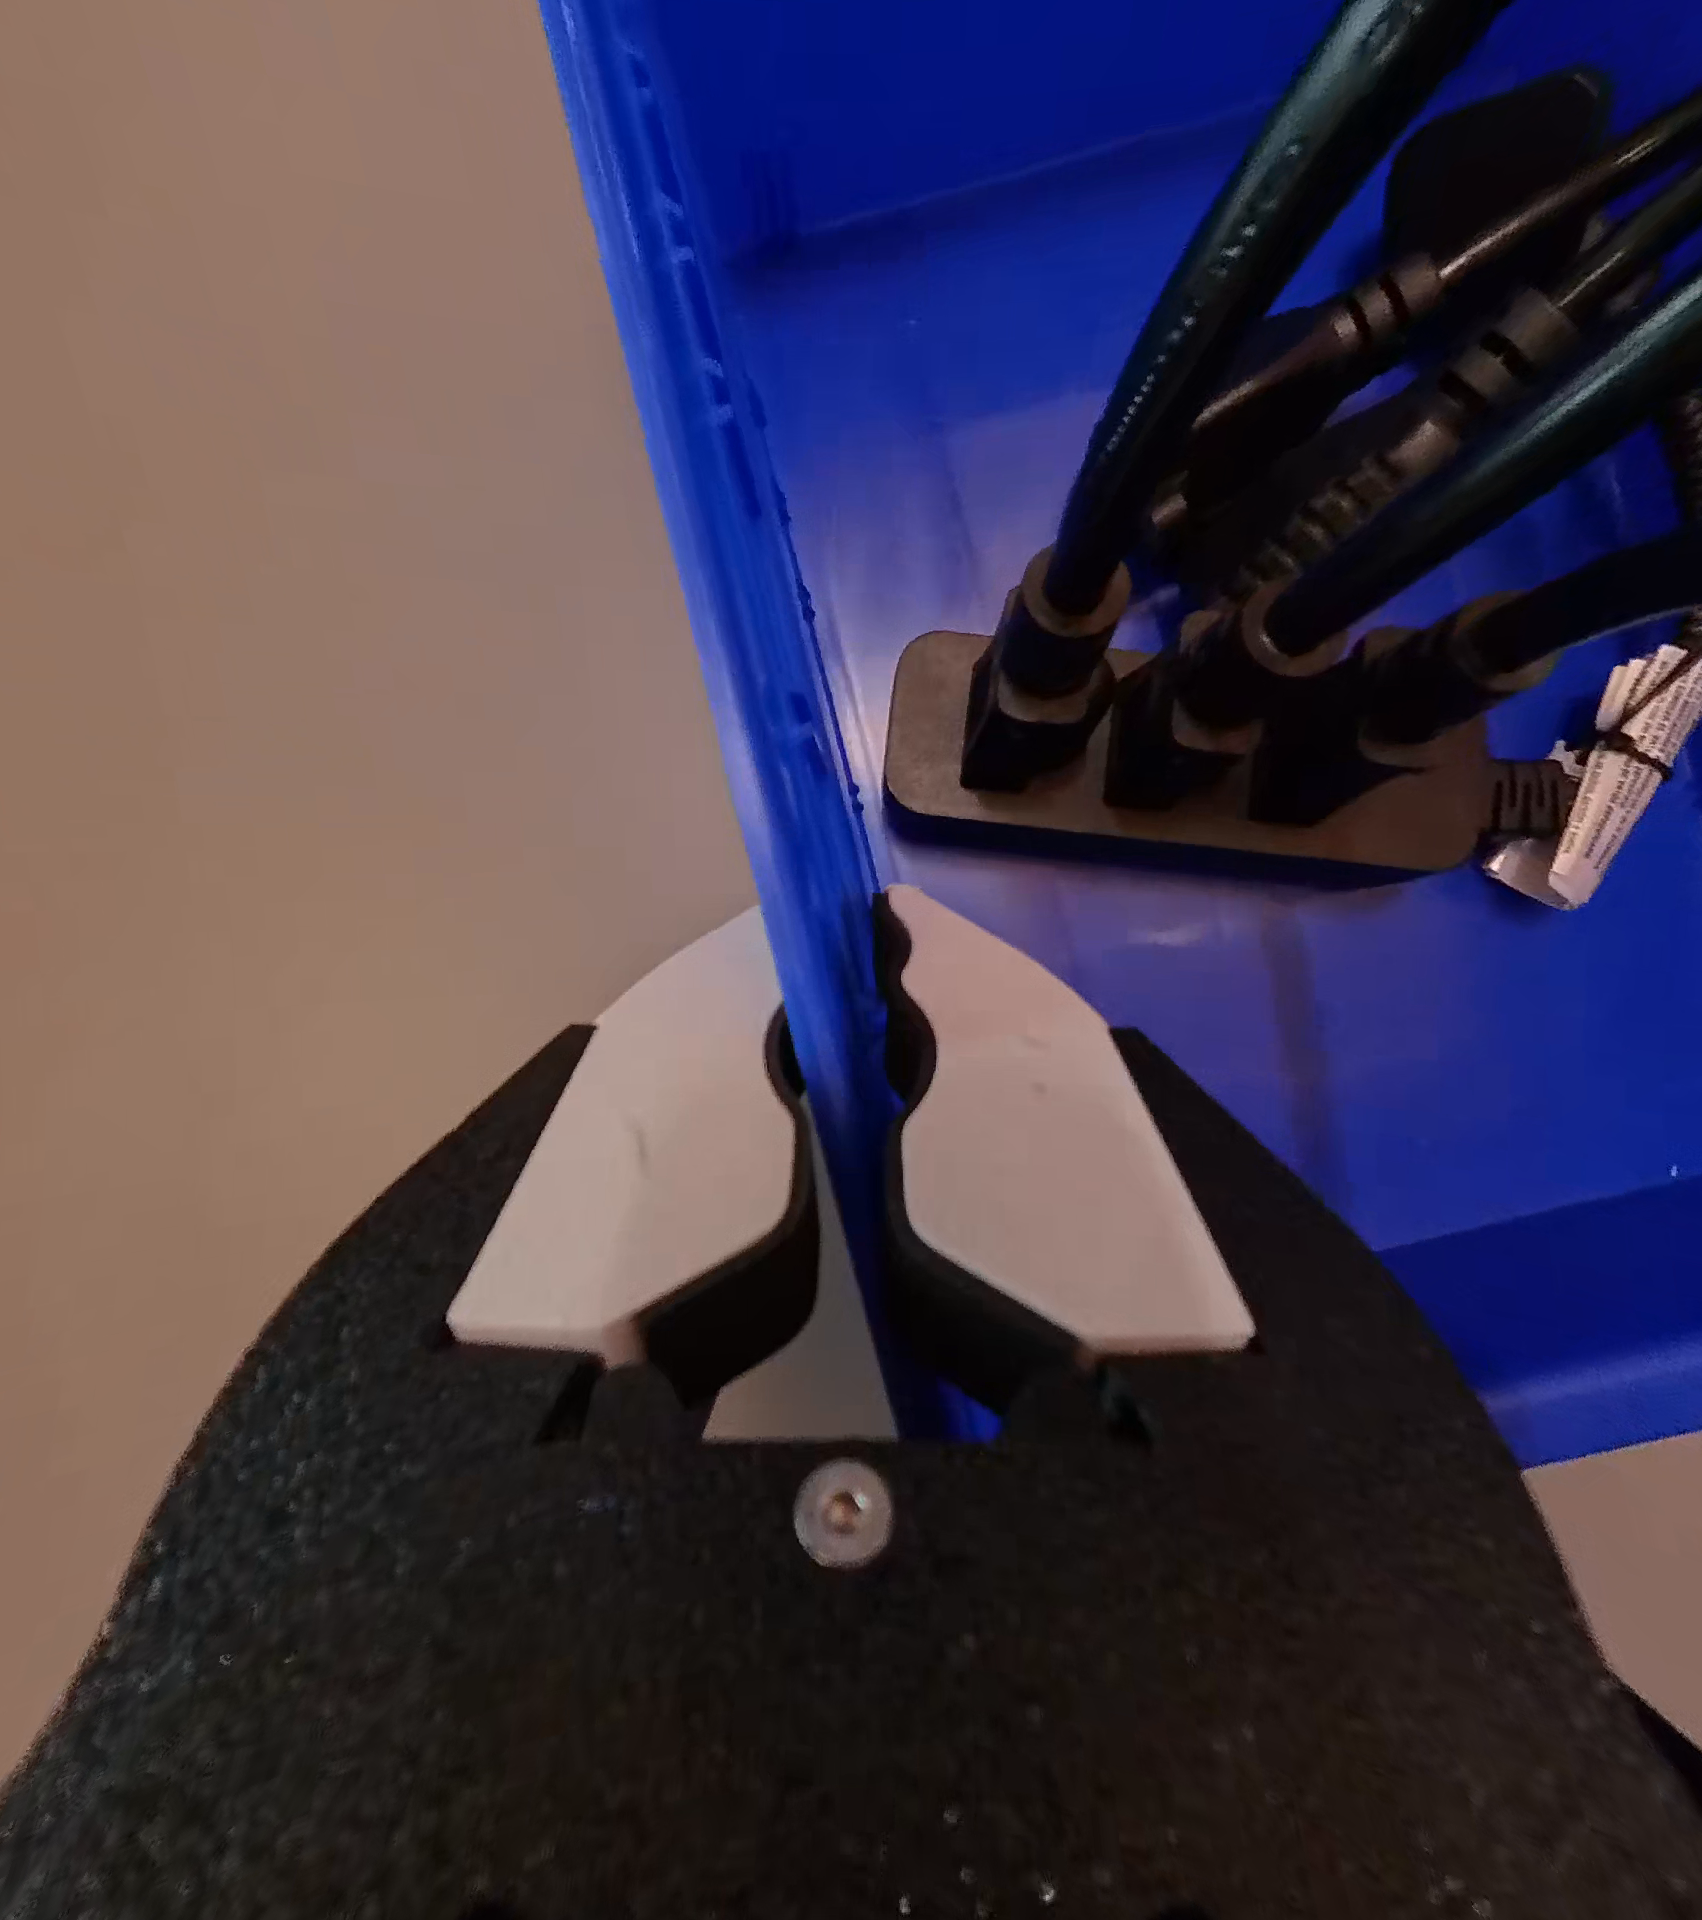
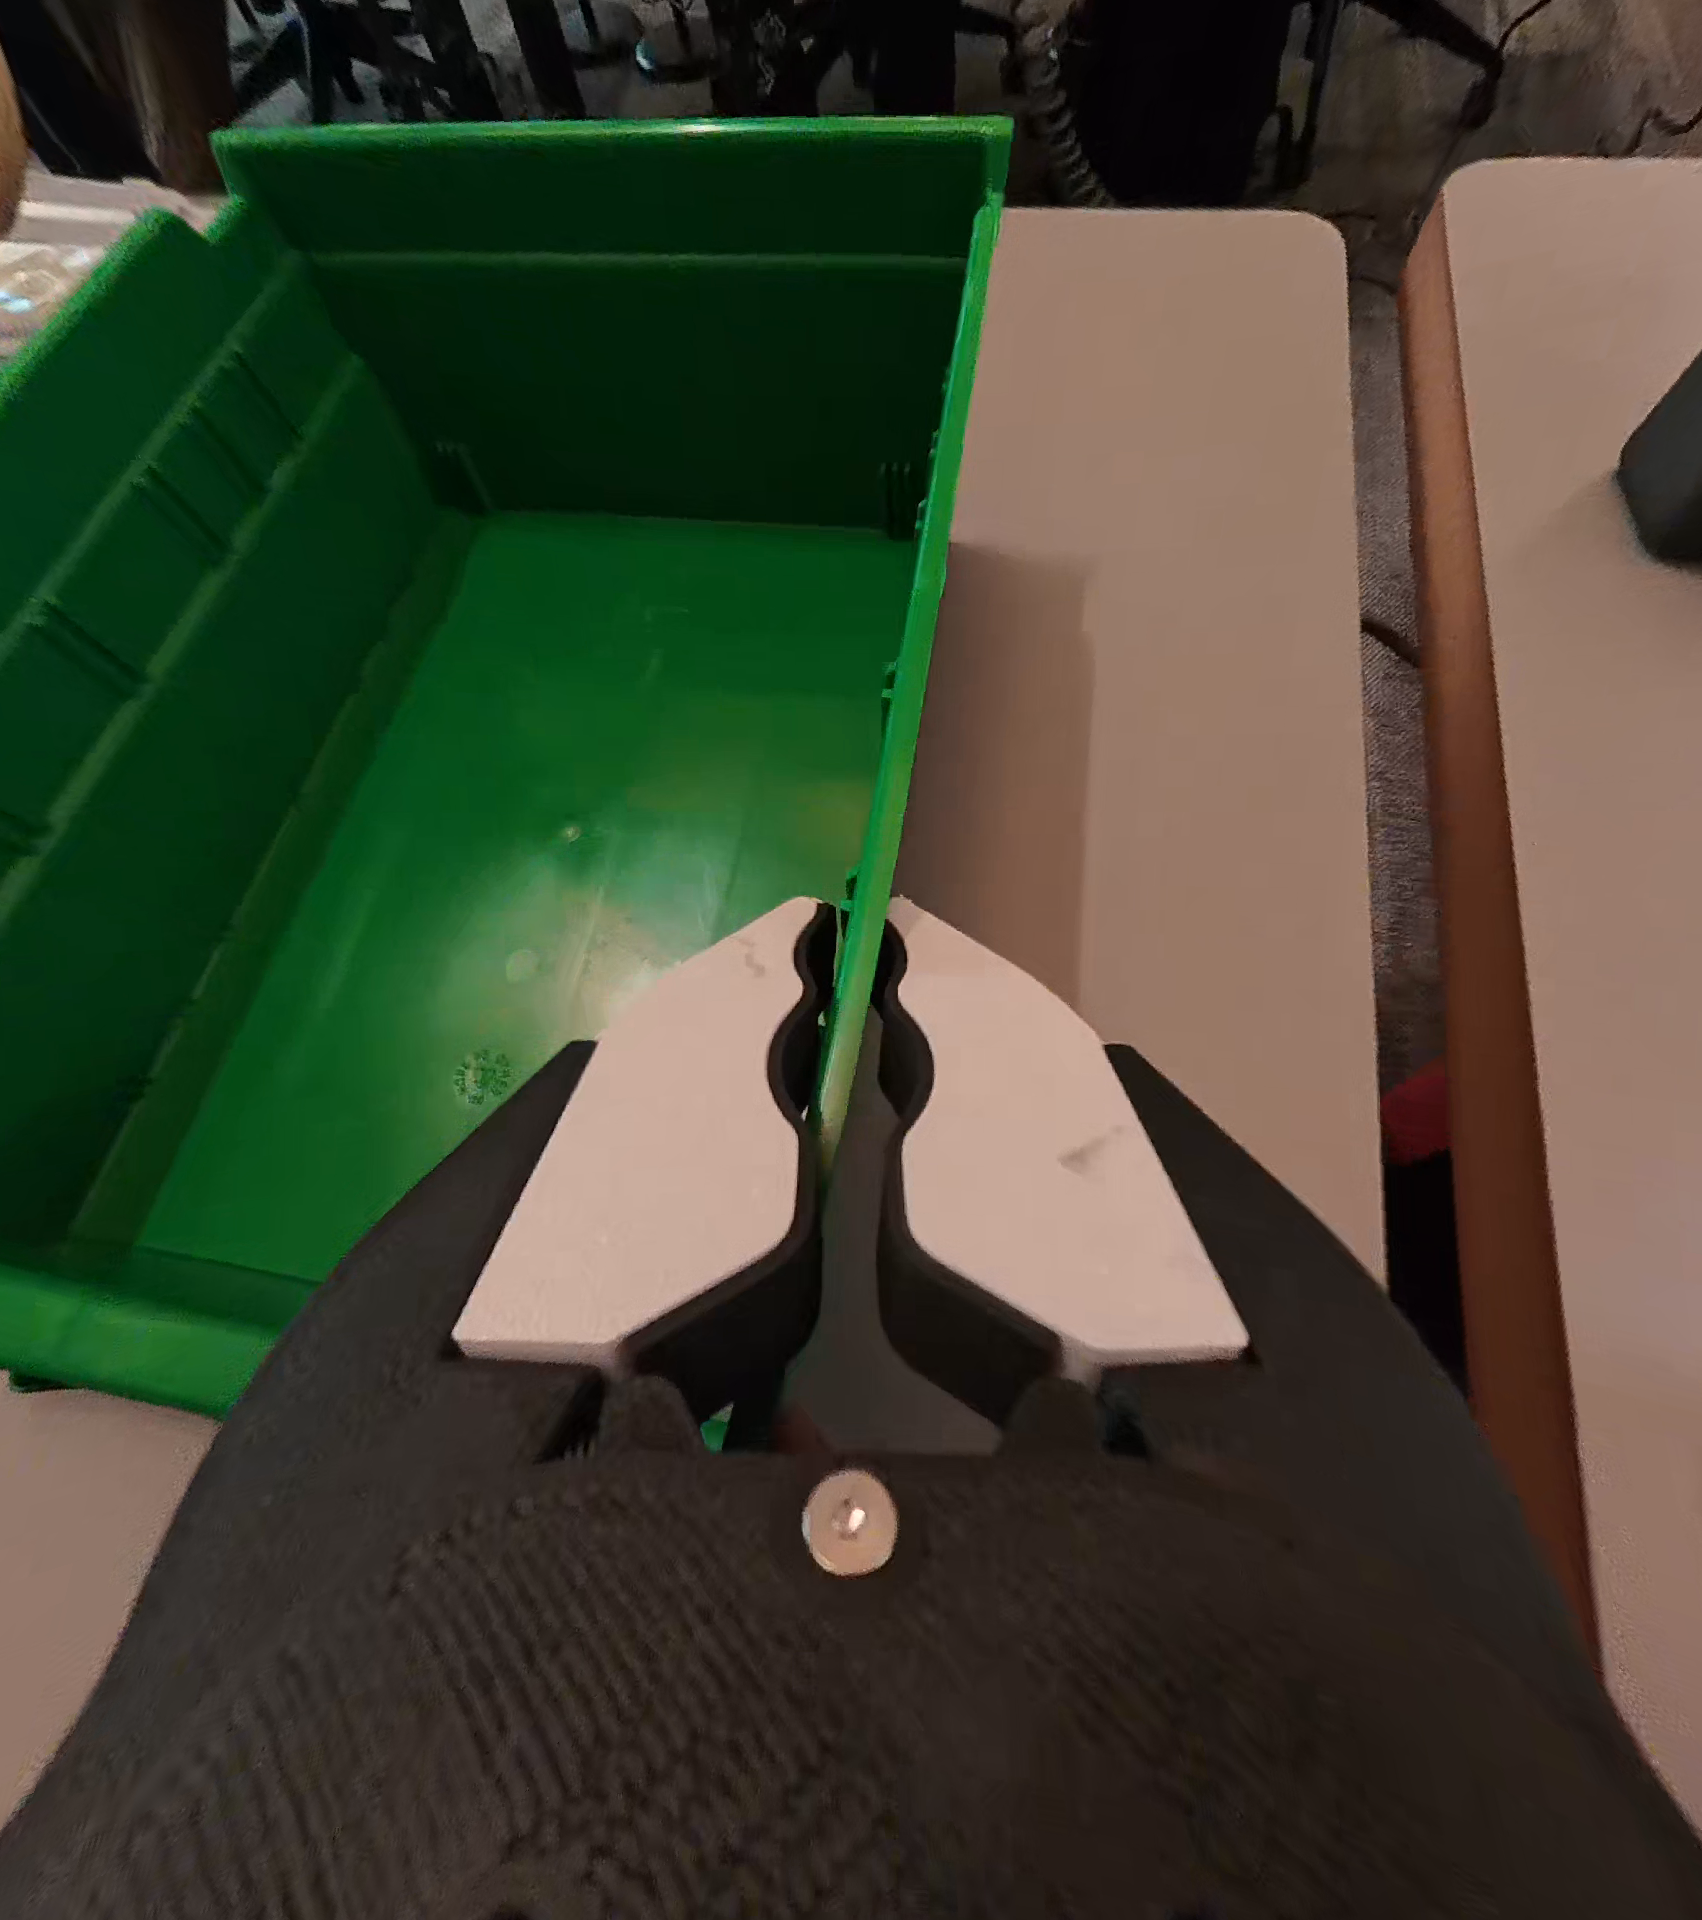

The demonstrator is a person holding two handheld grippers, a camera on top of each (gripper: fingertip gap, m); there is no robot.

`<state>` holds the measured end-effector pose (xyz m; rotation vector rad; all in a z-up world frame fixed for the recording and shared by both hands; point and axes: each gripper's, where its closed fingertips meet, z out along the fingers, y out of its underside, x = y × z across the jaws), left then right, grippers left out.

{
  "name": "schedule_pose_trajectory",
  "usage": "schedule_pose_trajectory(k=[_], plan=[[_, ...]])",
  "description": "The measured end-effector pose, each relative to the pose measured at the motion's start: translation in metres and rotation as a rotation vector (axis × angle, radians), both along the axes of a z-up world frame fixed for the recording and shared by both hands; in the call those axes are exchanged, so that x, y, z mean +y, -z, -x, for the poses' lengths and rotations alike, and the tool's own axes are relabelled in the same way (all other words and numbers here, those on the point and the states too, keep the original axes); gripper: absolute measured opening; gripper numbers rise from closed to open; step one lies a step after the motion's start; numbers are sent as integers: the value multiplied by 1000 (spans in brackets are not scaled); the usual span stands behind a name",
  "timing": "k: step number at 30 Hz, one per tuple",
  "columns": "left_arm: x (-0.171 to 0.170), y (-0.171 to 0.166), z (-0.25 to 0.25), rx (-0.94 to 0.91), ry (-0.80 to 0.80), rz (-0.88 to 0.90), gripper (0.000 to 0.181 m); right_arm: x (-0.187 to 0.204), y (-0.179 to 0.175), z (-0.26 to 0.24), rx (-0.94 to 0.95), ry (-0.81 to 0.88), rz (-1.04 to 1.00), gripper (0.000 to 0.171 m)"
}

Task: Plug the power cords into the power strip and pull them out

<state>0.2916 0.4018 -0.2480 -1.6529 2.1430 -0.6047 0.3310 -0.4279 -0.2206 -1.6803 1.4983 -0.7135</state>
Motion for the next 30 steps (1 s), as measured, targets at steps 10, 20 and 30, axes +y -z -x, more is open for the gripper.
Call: schedule_pose_trajectory(k=[10, 20, 30], plan=[[-31, 0, -65, -20, -9, -25, 7, -6, -3, 2, -14, 49, 175, 19], [-21, -44, -42, -416, -46, -13, 69, 89, -107, 93, -504, -26, -57, 74], [-75, -50, 87, -643, -115, 182, 74, 259, -38, 128, -352, -192, 3, 97]])
